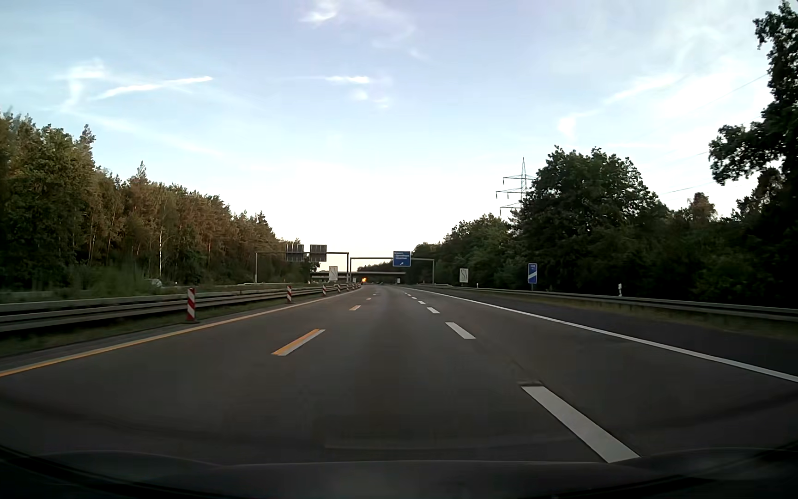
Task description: Follow the waypoints while adhering to traffic rules and regulations
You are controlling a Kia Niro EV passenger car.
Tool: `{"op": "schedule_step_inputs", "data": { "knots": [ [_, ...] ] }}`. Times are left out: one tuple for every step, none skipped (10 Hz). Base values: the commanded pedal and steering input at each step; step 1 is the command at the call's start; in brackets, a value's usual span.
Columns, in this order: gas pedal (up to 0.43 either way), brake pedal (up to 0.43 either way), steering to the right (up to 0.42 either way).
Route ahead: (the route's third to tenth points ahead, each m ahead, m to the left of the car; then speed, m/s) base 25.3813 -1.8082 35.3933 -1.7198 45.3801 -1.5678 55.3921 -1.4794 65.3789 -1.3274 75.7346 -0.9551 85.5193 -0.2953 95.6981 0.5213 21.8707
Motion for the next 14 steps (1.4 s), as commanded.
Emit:
{"op": "schedule_step_inputs", "data": {
  "knots": [
    [0.059, 0.0, -0.001],
    [0.059, 0.0, -0.001],
    [0.059, 0.0, -0.001],
    [0.059, 0.0, -0.001],
    [0.059, 0.0, -0.001],
    [0.059, 0.0, -0.001],
    [0.059, 0.0, -0.001],
    [0.059, 0.0, -0.001],
    [0.059, 0.0, -0.001],
    [0.059, 0.0, -0.001],
    [0.059, 0.0, -0.001],
    [0.059, 0.0, -0.001],
    [0.059, 0.0, -0.001],
    [0.059, 0.0, -0.001]
  ]
}}
